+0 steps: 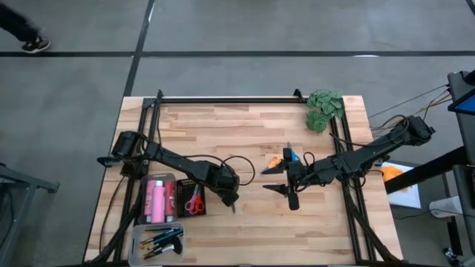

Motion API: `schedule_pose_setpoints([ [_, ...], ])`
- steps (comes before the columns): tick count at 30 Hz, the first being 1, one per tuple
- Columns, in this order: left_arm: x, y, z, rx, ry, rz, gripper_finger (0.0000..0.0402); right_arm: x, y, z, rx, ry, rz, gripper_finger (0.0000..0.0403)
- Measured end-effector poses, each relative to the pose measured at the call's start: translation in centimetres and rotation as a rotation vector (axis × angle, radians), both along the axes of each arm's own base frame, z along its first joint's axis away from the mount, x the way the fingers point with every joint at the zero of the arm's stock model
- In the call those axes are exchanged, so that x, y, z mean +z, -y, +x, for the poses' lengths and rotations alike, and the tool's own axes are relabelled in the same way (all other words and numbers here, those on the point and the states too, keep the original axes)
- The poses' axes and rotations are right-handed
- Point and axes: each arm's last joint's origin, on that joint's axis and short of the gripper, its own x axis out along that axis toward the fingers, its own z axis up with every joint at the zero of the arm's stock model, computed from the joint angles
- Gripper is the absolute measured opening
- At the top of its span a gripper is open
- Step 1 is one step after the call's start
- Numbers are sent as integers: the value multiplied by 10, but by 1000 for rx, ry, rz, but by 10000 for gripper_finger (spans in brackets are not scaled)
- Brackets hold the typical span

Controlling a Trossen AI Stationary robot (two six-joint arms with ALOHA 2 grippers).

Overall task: Pick & Place Paint Supplies
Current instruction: Put the green scissors into the black bin

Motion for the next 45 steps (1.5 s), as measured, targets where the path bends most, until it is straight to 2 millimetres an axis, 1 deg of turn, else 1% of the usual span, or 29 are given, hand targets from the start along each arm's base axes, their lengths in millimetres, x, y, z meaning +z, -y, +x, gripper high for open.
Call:
schedule_pose_setpoints([
  [18,0,1,0,-9,-1,-2,77,0,0,0,0,0,0,209],
  [21,0,1,0,-24,-2,2,60,0,0,0,0,0,0,209],
  [24,0,1,0,-27,-2,3,23,0,0,0,0,0,0,209],
  [26,0,1,0,-24,6,-1,8,0,0,0,0,0,0,209],
  [38,1,1,1,-25,10,-5,1,0,0,0,0,0,0,209],
  [43,7,2,5,-25,18,-9,1,0,0,0,0,0,0,209],
  [45,13,2,5,-25,17,-10,1,0,0,0,0,0,0,209],
])
